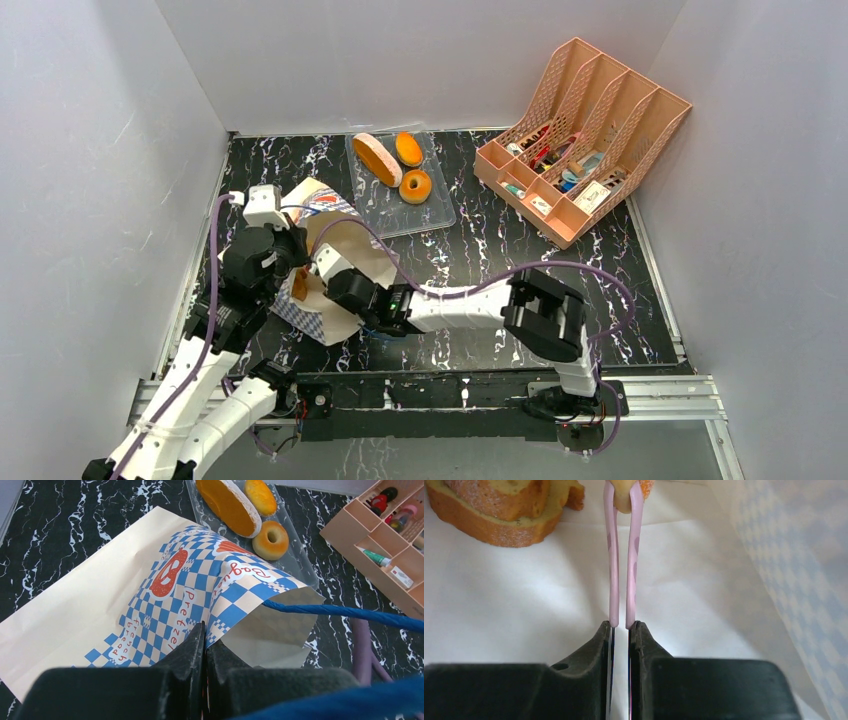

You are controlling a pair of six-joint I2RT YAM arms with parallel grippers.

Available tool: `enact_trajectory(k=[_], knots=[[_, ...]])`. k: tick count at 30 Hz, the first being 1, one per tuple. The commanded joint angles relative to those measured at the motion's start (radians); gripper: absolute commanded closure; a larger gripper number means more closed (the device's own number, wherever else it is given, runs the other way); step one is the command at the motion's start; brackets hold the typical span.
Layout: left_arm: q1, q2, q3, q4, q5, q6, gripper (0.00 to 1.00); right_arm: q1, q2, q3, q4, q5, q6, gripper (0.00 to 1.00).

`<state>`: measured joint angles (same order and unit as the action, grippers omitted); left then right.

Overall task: Take the fake bread out of the paper bag
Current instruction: Take out the fake bread from the paper bag, then place the fake bread in the container.

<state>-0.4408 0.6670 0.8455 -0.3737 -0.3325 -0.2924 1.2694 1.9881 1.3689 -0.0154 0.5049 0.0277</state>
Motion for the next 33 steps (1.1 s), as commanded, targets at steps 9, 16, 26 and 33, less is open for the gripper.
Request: enact_trajectory(k=[9, 16, 26, 33], knots=[[-0.003, 0.032, 0.028, 0.024, -0.150, -0.033, 1.00, 0.016, -0.268, -0.104, 0.013, 0.039, 0.048, 1.00], [-0.003, 0.082, 0.033, 0.023, -0.266, -0.047, 1.00, 0.019, -0.487, -0.231, -0.030, 0.059, 0.101, 1.00], [-0.003, 0.171, 0.058, 0.017, -0.383, -0.052, 1.00, 0.018, -0.704, -0.315, -0.097, 0.187, 0.134, 1.00], [-0.001, 0.198, 0.072, 0.004, -0.402, -0.052, 1.00, -0.056, -0.696, -0.297, -0.120, 0.255, 0.132, 1.00]])
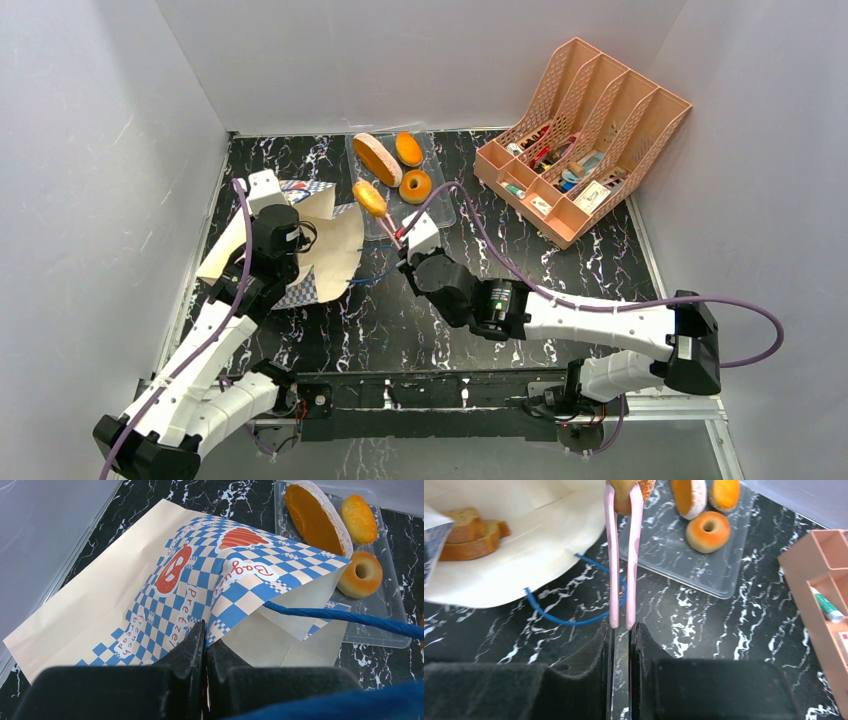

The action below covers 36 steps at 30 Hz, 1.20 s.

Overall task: Take the fake bread out of the paper bag
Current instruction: Place the fake bread in the container.

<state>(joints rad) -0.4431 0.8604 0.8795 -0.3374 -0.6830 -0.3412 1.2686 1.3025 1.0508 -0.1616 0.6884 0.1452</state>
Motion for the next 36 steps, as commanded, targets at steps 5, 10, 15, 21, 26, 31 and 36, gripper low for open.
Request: enact_trajectory(k=[5, 10, 15, 21, 26, 31, 36], knots=[[0.003, -0.012, 0.031, -0.040, -0.044, -0.001, 1.00, -0.174, 0.044, 0.037, 0.064, -0.009, 0.009, 1.00], [0.004, -0.039, 0.017, -0.027, -0.004, 0.013, 1.00, -0.279, 0.201, 0.121, 0.095, -0.123, -0.007, 1.00], [0.004, -0.058, 0.006, -0.011, 0.054, 0.027, 1.00, -0.345, 0.389, 0.254, 0.114, -0.211, -0.025, 1.00], [0.005, -0.087, -0.013, 0.002, 0.116, 0.036, 1.00, -0.414, 0.603, 0.442, 0.094, -0.329, -0.013, 1.00], [0.004, -0.107, -0.028, 0.010, 0.142, 0.043, 1.00, -0.467, 0.774, 0.640, 0.035, -0.418, 0.009, 1.00], [0.005, -0.118, -0.036, 0.018, 0.178, 0.049, 1.00, -0.530, 0.944, 0.793, -0.007, -0.518, 0.045, 0.98], [0.004, -0.113, -0.037, 0.018, 0.184, 0.047, 1.00, -0.543, 0.972, 0.784, 0.000, -0.539, 0.074, 0.76]])
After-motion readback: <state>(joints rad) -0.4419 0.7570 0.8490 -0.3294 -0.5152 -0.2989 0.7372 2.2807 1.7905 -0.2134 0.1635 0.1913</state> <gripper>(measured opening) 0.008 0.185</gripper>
